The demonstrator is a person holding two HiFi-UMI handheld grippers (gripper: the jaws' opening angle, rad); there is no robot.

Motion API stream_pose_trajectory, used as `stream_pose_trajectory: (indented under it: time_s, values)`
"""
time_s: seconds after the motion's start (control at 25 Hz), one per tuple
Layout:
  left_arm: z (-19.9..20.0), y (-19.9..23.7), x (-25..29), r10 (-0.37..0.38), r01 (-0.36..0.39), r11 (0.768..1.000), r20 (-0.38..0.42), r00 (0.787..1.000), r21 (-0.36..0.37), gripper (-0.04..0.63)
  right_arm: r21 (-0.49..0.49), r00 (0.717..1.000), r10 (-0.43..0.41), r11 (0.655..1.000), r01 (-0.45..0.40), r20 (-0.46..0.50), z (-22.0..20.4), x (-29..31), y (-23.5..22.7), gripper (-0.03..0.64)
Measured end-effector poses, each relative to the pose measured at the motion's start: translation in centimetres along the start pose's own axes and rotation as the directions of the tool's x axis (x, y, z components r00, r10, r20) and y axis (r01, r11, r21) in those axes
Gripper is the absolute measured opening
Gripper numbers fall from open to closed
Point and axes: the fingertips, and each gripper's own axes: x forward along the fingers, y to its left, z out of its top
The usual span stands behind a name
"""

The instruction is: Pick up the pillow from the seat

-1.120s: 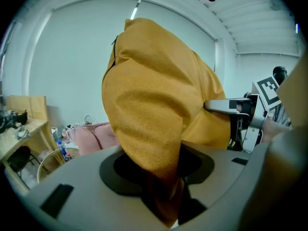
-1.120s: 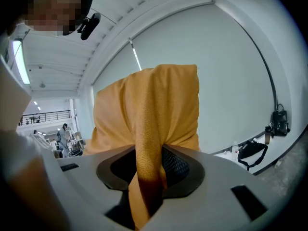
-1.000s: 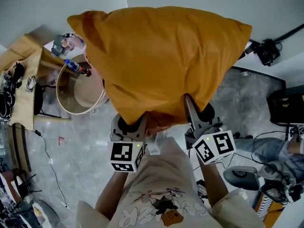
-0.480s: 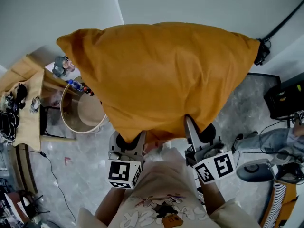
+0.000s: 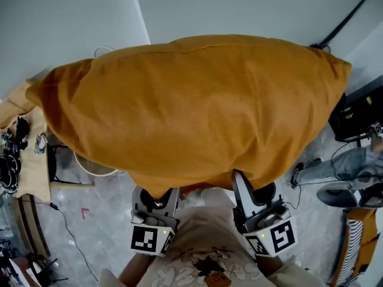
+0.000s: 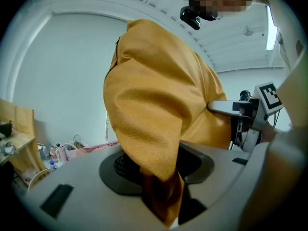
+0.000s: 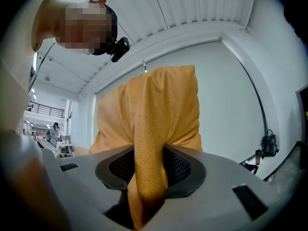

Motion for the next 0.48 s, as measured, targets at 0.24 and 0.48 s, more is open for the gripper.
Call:
stream_pose_trajectory:
  time_s: [0.24,0.48]
  values:
    - [-0.16,0.36,-0.12,-0.032,0.032,0.999,-0.001,0.999,0.001,0.196,-0.011,0.999,-0.032,0.999,0.032,0.017,0.01,-0.56,0.60,0.169]
    - [0.14,0.85,0.01,-0.036,0.036,0.999,-0.003,0.999,0.014,0.196,0.005,0.999,-0.042,0.999,0.042,0.018,0.09,-0.52,0.92,0.170]
